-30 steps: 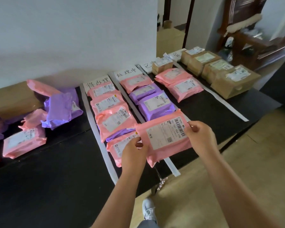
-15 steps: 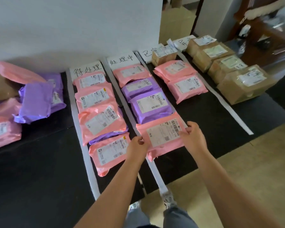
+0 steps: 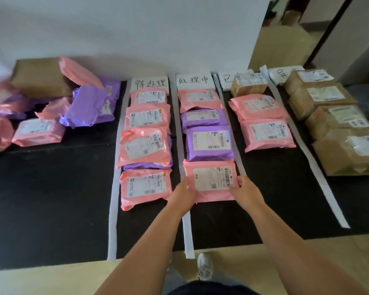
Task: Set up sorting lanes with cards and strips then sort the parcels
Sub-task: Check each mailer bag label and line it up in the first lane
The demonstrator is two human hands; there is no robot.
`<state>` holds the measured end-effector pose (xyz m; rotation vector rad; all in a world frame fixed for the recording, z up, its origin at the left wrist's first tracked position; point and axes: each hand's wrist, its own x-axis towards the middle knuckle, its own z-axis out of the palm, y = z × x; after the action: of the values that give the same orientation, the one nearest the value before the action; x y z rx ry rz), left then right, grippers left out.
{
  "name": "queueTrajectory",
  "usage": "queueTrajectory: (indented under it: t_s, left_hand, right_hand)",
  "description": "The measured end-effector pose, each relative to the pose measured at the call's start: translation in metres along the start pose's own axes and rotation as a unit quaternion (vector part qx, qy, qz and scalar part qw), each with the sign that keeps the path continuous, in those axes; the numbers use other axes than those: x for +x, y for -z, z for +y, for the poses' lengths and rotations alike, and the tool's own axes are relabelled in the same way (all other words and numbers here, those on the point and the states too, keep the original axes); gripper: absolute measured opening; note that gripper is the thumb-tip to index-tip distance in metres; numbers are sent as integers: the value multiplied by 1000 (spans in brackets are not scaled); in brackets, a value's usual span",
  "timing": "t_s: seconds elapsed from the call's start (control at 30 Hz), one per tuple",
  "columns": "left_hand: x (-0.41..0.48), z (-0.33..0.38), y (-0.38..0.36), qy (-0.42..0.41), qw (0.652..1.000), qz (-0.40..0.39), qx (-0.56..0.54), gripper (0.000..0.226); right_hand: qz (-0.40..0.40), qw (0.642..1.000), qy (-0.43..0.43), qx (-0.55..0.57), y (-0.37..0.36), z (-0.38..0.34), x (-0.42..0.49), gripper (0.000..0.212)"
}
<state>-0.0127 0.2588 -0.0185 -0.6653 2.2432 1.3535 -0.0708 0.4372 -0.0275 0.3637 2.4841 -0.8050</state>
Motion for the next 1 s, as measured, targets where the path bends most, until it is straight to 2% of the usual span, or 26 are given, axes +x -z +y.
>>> queueTrajectory:
  t_s: [0.13, 0.27, 0.4, 0.57, 0.6, 0.67, 0.73, 0.9, 1.0]
  left_hand:
    - [-9, 3, 1, -16, 998, 50, -21, 34]
    - [-24, 6, 12, -8, 993, 111, -46, 53]
    - [-38, 1, 33, -16, 982, 173, -78, 48]
    - [-60, -20, 74, -16, 963, 228, -139, 45]
    - [-64, -25, 85, 3, 960, 234, -156, 43]
    - [-75, -39, 108, 42, 954, 240, -172, 42]
    - [-88, -60, 132, 37, 948, 260, -181, 50]
    - [-130, -122, 206, 41, 929, 323, -178, 55]
    - [-149, -165, 249, 33, 928, 327, -178, 53]
  right_hand:
    - [20, 999, 39, -5, 10, -5, 1, 33]
    - [39, 994, 106, 5, 16, -18, -5, 33]
    - [35, 984, 172, 17, 10, -46, -19, 36]
    - [42, 969, 241, 30, -16, -84, -49, 9]
    - [43, 967, 248, 31, -22, -93, -56, 8]
    - [38, 963, 263, 32, -39, -114, -69, 19]
    - [22, 961, 275, 26, -59, -138, -85, 28]
    - [-13, 957, 290, 27, -134, -201, -141, 17]
    - [-19, 949, 312, 25, -184, -231, -180, 27]
